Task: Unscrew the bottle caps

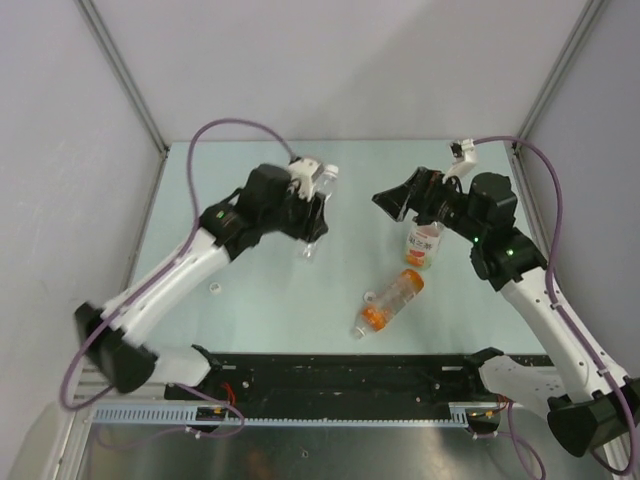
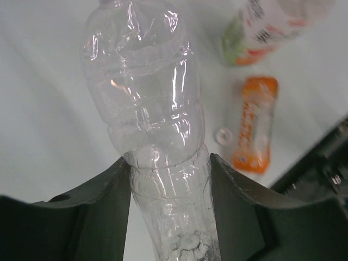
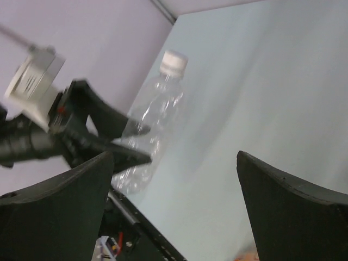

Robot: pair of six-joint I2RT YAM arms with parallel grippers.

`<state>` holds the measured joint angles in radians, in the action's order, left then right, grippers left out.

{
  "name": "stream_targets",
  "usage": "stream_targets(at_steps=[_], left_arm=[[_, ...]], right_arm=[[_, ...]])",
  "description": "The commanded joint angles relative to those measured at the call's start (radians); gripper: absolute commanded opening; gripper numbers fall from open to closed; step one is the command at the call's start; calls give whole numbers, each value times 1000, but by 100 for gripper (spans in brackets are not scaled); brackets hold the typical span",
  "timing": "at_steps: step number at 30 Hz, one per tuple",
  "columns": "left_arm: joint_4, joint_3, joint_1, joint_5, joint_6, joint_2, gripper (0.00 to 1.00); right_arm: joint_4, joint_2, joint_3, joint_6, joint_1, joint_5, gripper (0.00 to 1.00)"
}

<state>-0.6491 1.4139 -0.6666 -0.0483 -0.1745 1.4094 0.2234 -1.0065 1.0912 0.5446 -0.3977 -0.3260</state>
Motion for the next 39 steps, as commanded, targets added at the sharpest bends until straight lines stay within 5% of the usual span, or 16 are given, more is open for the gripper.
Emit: stream_targets(at_steps=[1,13,27,32,35,37,39], left_arm=[[130,-225,-44,-143,-10,-241,50],[182,-496,-93,-229,-124,-631,49],[182,-514,-98,-293,-118,-683,49],[182,-519,-99,-298,-111,-685,49],[181,-521,-99,-295,-108,-685,50],[180,-521,-100,-288,-108,-687,55],[180,-518,-99,-261,-118,-690,67]], right_arm=[[-71,-36,46,135,-41,-61,99],[-205,-158,50,254,-313,16,97],[-338,-240,49,316,-345,15,66],[-377,-253,49,328,-344,-13,47],[-401,-264,49,336,-343,-38,23],[-408,-269,49,337,-343,-49,6],[-404,-270,49,327,-343,-50,2]])
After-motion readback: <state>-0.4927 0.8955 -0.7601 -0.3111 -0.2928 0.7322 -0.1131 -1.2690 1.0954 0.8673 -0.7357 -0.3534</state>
